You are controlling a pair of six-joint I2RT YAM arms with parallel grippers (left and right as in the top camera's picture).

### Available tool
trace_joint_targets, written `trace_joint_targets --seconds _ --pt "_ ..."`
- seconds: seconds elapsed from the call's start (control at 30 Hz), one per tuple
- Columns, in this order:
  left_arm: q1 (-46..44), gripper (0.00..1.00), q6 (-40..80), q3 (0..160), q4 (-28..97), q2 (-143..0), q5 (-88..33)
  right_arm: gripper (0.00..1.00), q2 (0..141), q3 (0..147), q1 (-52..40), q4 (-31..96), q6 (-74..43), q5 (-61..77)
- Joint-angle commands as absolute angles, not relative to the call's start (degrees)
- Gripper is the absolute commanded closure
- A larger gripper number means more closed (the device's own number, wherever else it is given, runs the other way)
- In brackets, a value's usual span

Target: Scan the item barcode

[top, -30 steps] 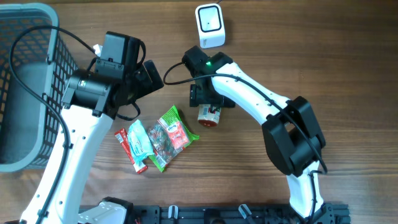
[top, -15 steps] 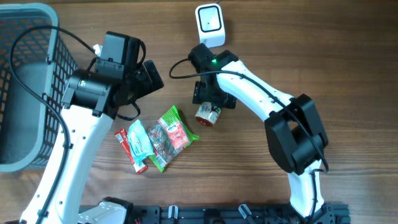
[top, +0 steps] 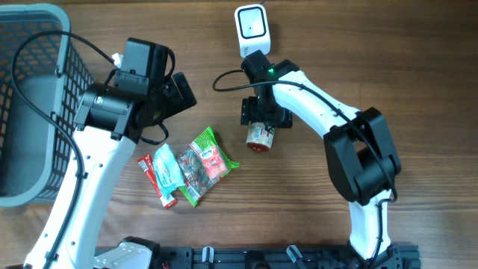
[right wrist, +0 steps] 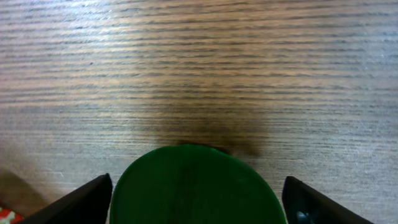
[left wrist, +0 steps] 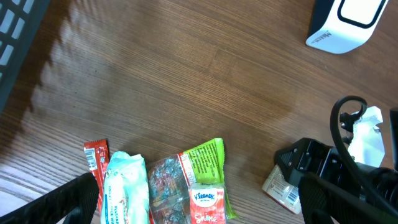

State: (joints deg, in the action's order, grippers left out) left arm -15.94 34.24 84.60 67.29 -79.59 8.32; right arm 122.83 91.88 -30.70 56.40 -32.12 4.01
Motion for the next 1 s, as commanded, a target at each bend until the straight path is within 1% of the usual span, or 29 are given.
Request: trace_joint_targets --seconds 0.0,0.03,0.07,0.1,0.13,0.17,0.3,0.43,0.6,0.7,0.77,0.83,0.87,0.93,0.97 --pt "-15.79 0.00 34.96 84.97 67.31 -79.66 8.62 0.11 123.48 92.95 -31.03 56.21 -29.52 4.56" --pt "-15.79 0.00 34.96 84.97 67.31 -79.66 8.62 0.14 123.48 92.95 -30.92 56.23 -29.50 3.88" --pt "-15.79 0.00 34.96 84.97 67.31 -79.66 8.62 0.20 123.46 93.03 -30.89 56.12 -29.43 3.92" --pt "-15.79 0.00 34.96 84.97 67.31 -79.66 8.62 0.33 123.39 93.38 -30.89 56.12 -28.45 3.90" --pt "-15.79 0.00 34.98 84.97 67.31 -79.66 8.62 0.37 123.20 94.19 -30.89 56.38 -28.40 3.46" --pt "-15.79 0.00 34.98 84.97 67.31 -79.66 8.62 0.39 122.83 94.87 -30.89 56.49 -28.25 3.33" --pt "-15.79 0.00 34.96 84.97 67.31 -79.66 8.62 0.38 117.10 95.59 -30.89 57.12 -26.92 3.07" --pt "-15.79 0.00 34.98 84.97 67.31 -79.66 8.62 0.38 108.20 95.57 -30.89 57.69 -23.92 2.07" --pt "-15.79 0.00 34.96 84.97 67.31 -79.66 8.62 0.38 93.67 93.84 -30.89 59.44 -22.72 -5.91" --pt "-15.79 0.00 34.98 84.97 67.31 -79.66 8.62 0.38 84.38 88.49 -30.89 58.59 -22.31 -10.90" --pt "-15.79 0.00 34.98 84.97 67.31 -79.66 8.62 0.38 77.95 79.70 -30.92 51.09 -20.80 -14.13" --pt "-15.79 0.00 34.98 84.97 67.31 -79.66 8.62 0.38 72.73 67.05 -30.92 37.89 -17.41 -14.46" --pt "-15.79 0.00 34.98 84.97 67.31 -79.66 8.62 0.39 71.96 63.72 -30.92 34.20 -17.19 -15.38" --pt "-15.79 0.00 34.96 84.97 67.31 -79.66 8.62 0.40 71.94 51.35 -31.20 18.68 -16.47 -21.21" --pt "-15.79 0.00 34.98 84.97 67.31 -79.66 8.62 0.42 73.03 46.30 -31.22 11.60 -15.88 -23.46"
